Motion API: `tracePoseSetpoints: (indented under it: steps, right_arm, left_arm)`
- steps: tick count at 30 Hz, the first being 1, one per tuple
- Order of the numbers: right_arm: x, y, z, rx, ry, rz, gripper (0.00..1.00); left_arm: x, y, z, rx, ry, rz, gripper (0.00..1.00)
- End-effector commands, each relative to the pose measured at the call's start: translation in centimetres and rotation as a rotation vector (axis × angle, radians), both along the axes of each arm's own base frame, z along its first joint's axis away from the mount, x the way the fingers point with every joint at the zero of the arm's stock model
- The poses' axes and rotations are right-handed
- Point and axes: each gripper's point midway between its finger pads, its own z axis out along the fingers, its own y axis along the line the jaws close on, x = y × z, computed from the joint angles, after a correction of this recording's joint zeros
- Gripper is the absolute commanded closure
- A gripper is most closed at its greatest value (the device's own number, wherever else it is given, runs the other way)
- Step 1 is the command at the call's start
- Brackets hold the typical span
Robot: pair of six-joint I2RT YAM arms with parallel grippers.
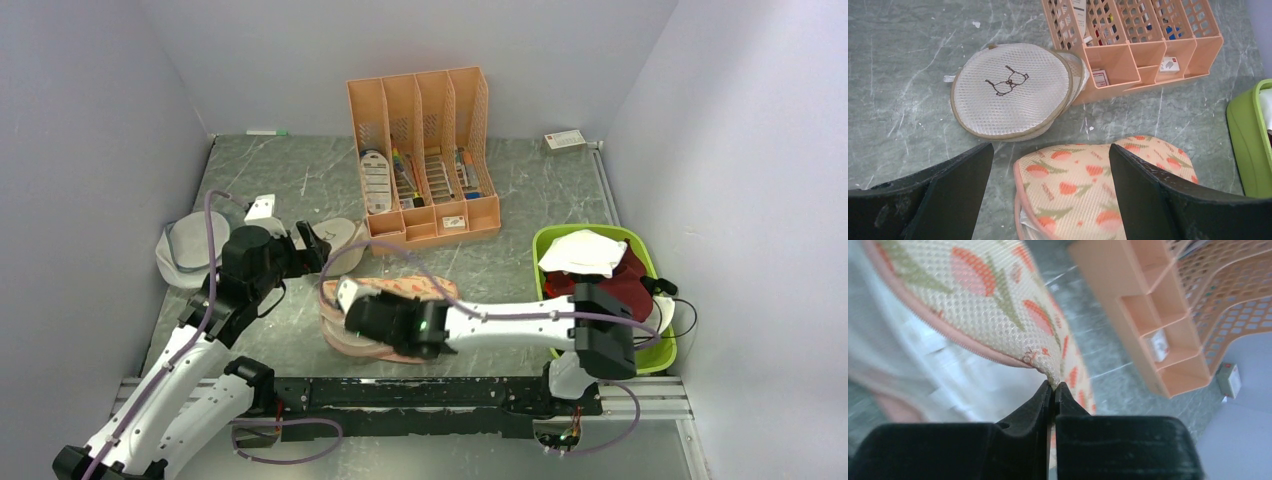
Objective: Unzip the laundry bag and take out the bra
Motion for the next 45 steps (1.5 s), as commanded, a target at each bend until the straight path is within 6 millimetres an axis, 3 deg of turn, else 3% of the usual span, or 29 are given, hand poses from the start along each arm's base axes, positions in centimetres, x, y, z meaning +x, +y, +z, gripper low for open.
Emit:
tracePoseSetpoints:
  steps: [1,6,10,15,17,22,25,27,30,33,37,40,43,45]
  right_arm:
    - [5.5,1.4,4.8,0.092,-0.078,0.096,0.98]
    - [13.2,0.8,6.7,0.061,-0.168,0.101,0.94]
    - [18.8,-0.1,6.5,0.027,-0.246,0.063,0.91]
    - [23.9,0.2,5.8,0.047,-0.309,0.084,0.89]
    - [25.4,0.4,5.4,0.04,-0.315,0.078,0.79]
    - [26.3,-0.2,5.6,0.052,-0.253,0.037,0.32]
    - [26.6,-2.3,6.3,0.092,-0.228,-0.108,0.18]
    - [26.7,-4.3,6.6,0.107,-0.183,-0.248,0.15]
    - [24.7,-6.5,7.7,0.177,-0.112,-0.396,0.13]
    - [20.7,-7.6,9.5,0.345,0.016,-0.483,0.12]
    - [14.3,-6.6,7.8,0.513,0.242,-0.477,0.04]
    - [9.2,-4.5,6.1,0.606,0.412,-0.414,0.02]
    - [4.4,-2.1,4.3,0.574,0.441,-0.252,0.09]
    - [2.3,-0.7,3.1,0.515,0.425,-0.151,0.19]
  left_arm:
    - [-0.3,-0.2,1.4,-0.027,-0.027,-0.017,0.03]
    - [-0.4,-0.7,1.5,-0.037,-0.022,-0.045,0.03]
    - [-0.5,-0.9,1.4,-0.042,-0.017,-0.058,0.03]
    - [-0.9,-1.4,1.3,-0.053,-0.015,-0.085,0.03]
    - [-1.1,-1.2,1.4,-0.05,-0.01,-0.083,0.03]
    - [-1.6,-0.8,2.2,-0.049,-0.029,-0.079,0.03]
    - [-1.5,-0.9,1.9,-0.056,-0.028,-0.072,0.03]
    - [-1.3,-1.0,1.6,-0.06,-0.012,-0.072,0.03]
    - [-1.3,-1.6,0.5,-0.075,0.033,-0.08,0.03]
    - [-1.5,-2.3,-0.4,-0.122,0.07,-0.094,0.03]
    - [-1.9,-2.9,-0.8,-0.178,0.073,-0.103,0.03]
    - [-2.1,-3.1,-0.7,-0.201,0.068,-0.11,0.03]
    - [-2.2,-3.2,-0.9,-0.205,0.081,-0.107,0.03]
    - [-2.3,-3.3,-1.1,-0.214,0.089,-0.108,0.03]
